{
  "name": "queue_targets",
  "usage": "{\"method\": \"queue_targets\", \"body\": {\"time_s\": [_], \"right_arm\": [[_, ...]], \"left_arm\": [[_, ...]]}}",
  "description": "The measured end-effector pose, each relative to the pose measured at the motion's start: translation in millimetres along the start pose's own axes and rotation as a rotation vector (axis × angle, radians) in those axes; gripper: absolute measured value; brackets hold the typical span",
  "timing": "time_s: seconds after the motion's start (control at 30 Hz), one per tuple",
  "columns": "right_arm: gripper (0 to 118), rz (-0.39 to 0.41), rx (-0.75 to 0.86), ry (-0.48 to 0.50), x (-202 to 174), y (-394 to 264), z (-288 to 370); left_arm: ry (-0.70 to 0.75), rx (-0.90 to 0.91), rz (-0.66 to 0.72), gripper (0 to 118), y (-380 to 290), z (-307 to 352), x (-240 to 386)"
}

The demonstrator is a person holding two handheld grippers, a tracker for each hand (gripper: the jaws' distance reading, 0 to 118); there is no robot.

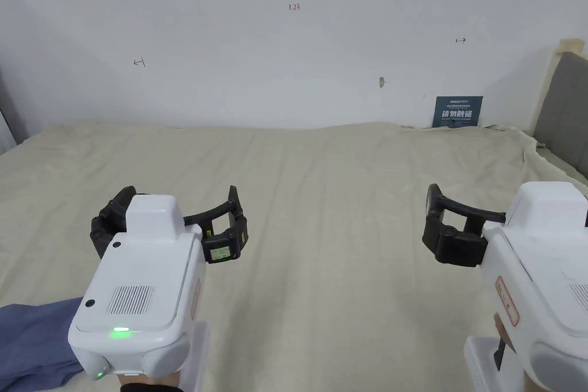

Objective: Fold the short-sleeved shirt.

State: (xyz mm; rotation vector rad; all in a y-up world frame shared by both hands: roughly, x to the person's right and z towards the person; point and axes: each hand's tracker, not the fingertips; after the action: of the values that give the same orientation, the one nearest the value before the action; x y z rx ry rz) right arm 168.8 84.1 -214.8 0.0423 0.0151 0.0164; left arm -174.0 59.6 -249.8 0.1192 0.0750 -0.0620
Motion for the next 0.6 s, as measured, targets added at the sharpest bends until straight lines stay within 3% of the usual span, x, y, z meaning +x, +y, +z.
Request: {"method": "queue_targets", "body": {"time_s": [0.6], "right_arm": [[118,0.002,0.006,-0.004,0.7,0.4,1.6]], "left_arm": [[-0.004,0.009,-0.008,118,0.5,1.5,-0.2]]}}
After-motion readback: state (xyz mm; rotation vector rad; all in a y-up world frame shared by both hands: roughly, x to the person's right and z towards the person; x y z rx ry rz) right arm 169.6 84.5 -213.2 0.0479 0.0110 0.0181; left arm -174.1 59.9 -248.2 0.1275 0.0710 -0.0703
